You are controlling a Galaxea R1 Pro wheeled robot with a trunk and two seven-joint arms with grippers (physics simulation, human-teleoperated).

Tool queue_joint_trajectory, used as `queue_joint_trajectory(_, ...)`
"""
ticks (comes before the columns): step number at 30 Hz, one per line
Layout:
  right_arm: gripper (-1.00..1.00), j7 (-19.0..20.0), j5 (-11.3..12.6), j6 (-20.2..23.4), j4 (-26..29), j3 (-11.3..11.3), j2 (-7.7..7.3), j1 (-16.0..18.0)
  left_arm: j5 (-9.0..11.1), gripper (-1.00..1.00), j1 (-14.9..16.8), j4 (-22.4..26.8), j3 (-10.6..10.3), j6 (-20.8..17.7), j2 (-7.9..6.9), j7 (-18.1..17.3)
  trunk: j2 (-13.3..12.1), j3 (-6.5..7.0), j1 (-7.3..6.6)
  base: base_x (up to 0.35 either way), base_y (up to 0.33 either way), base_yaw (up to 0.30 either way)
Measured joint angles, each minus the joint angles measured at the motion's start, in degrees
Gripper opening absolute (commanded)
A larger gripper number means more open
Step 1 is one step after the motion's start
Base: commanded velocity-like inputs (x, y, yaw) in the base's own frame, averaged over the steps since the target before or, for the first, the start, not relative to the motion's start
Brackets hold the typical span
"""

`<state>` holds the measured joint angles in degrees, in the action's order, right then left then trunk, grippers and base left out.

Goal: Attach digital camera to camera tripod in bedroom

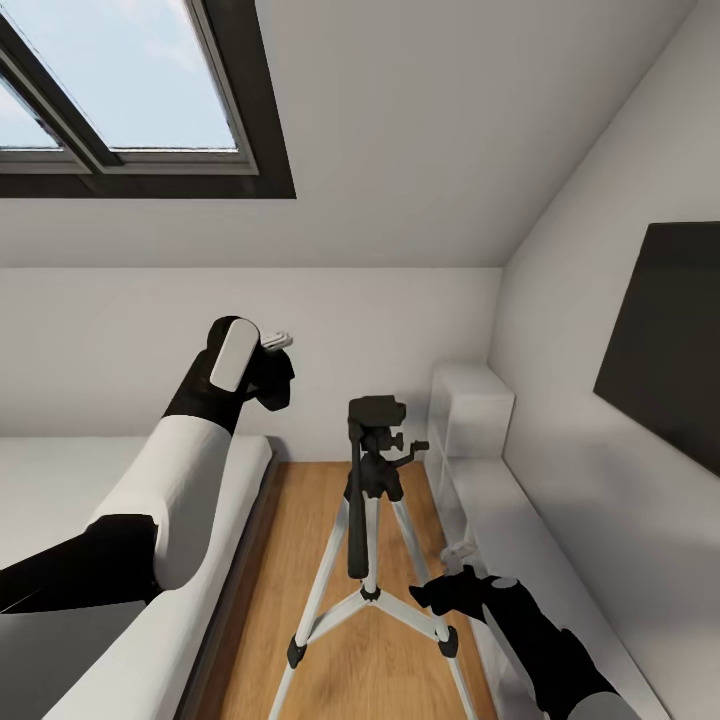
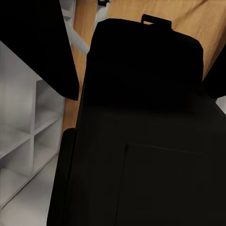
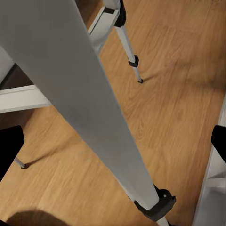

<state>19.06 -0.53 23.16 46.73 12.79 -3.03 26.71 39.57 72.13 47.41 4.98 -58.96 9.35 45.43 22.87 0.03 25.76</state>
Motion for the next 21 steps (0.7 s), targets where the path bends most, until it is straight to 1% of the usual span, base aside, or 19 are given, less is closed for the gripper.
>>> queue_joint_trajectory(9, 1.0, -0.05, 0.01, -0.39, -0.27, 0.01, 0.0, 0.0, 0.01, -1.0, 0.0, -0.02, 0.0, 0.0, 0.08, 0.0, 0.0, 0.0, 0.0, 0.0, 0.0, 0.0)
queue_joint_trajectory(11, 1.0, 0.06, -0.26, -0.57, -0.66, 0.16, 0.65, -0.07, 1.64, -1.0, 0.0, 0.61, -0.66, -0.01, 0.6, -0.4, 0.01, 0.0, 0.0, 0.0, 0.0, 0.0)
queue_joint_trajectory(12, 1.0, 0.06, -0.28, -0.59, -0.65, 0.15, 0.87, -0.07, 2.25, -1.0, 0.0, 0.69, -0.99, -0.02, 0.6, -0.6, 0.0, 0.0, 0.0, 0.0, 0.0, 0.0)
queue_joint_trajectory(14, 1.0, 0.06, -0.29, -0.59, -0.65, 0.15, 0.87, -0.07, 3.41, -1.0, 0.0, 0.69, -1.22, -0.04, 0.59, -0.98, 0.0, 0.0, 0.0, 0.0, 0.0, 0.0)
queue_joint_trajectory(15, 1.0, 0.07, -0.3, -0.61, -0.64, 0.14, 0.77, -0.08, 3.84, -1.0, 0.0, 0.39, -0.94, -0.04, 0.51, -1.1, 0.0, 0.0, 0.0, 0.0, 0.0, 0.0)
queue_joint_trajectory(17, 1.0, 0.07, -0.32, -0.64, -0.62, 0.16, 0.59, -0.07, 2.64, -1.0, 0.0, -0.21, -0.39, -0.17, 0.1, -0.29, 0.0, 0.0, 0.0, 0.0, 0.0, 0.0)
queue_joint_trajectory(21, 1.0, 0.08, -0.34, -0.66, -0.6, 0.18, 0.44, -0.07, 0.96, -1.0, 0.0, -0.87, 0.05, 0.0, -0.17, 0.38, 0.0, 0.0, 0.0, 0.0, 0.0, 0.0)
